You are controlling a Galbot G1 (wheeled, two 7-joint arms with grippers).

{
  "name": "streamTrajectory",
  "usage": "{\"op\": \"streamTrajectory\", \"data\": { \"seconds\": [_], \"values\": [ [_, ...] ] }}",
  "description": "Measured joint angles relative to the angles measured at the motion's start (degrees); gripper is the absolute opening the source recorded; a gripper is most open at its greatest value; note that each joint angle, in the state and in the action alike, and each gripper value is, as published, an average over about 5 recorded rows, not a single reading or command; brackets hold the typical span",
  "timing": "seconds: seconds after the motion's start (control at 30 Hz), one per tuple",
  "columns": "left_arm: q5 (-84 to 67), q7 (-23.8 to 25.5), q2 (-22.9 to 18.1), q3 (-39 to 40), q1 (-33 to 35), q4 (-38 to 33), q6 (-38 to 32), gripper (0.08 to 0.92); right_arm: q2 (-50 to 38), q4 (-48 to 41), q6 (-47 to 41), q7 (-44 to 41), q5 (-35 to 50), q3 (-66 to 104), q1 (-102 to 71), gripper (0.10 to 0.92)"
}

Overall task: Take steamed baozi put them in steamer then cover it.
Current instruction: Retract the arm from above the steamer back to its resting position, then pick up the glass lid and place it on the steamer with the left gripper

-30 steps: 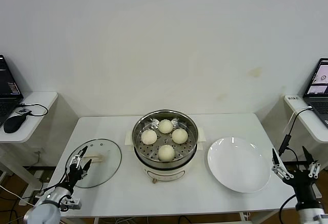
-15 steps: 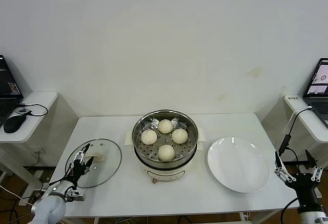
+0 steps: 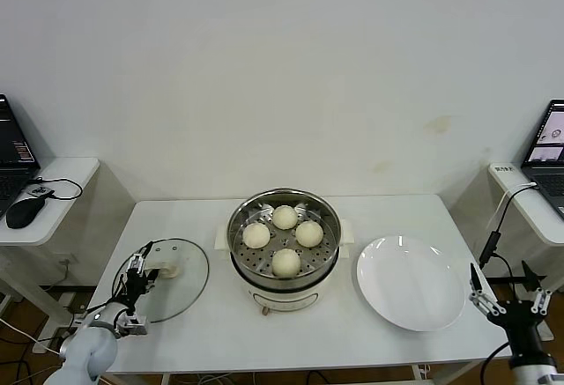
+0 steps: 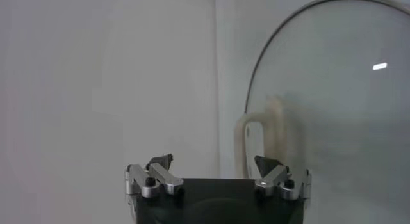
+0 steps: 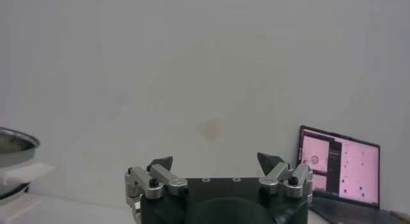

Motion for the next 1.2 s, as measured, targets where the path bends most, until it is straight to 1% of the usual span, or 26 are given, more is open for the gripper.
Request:
{"op": "streamTrajectory", "data": {
  "seconds": [0.07,0.17,0.5,0.73,0.83,0.93,1.07,1.2],
  "values": [
    [-0.3,0.1,-0.1,0.0,-0.2,0.1,0.1,0.808,0.0,-0.1,0.0,-0.1,0.0,-0.1,0.0,0.823],
    [-0.5,0.3,-0.1,0.1,-0.3,0.3,0.2,0.747,0.0,-0.4,0.0,-0.3,-0.1,-0.3,0.1,0.823],
    [-0.9,0.6,-0.4,0.4,-1.1,1.6,0.2,0.462,0.1,-1.4,0.3,-0.6,-0.6,-1.4,0.6,0.823],
    [-1.6,-0.2,-1.0,0.5,-1.4,3.4,-0.1,0.254,0.1,-1.4,0.4,-0.7,-0.6,-1.8,0.4,0.823],
    [-1.9,-0.9,-1.3,0.3,-1.2,3.7,-0.5,0.178,0.0,-1.5,0.5,-0.8,-0.8,-2.0,0.3,0.823],
    [-2.0,-2.0,-1.7,-0.1,-0.8,3.6,-0.8,0.147,-0.1,-1.5,0.5,-0.8,-0.9,-2.3,0.3,0.823],
    [-1.6,-3.5,-2.2,-0.8,-0.1,2.8,-1.0,0.147,-0.3,-1.5,0.5,-0.9,-1.0,-2.8,0.2,0.823],
    [-0.9,-4.7,-2.2,-1.9,0.9,0.5,-0.3,0.147,-0.5,-1.6,0.5,-0.9,-1.2,-3.3,0.1,0.823]
  ]
}}
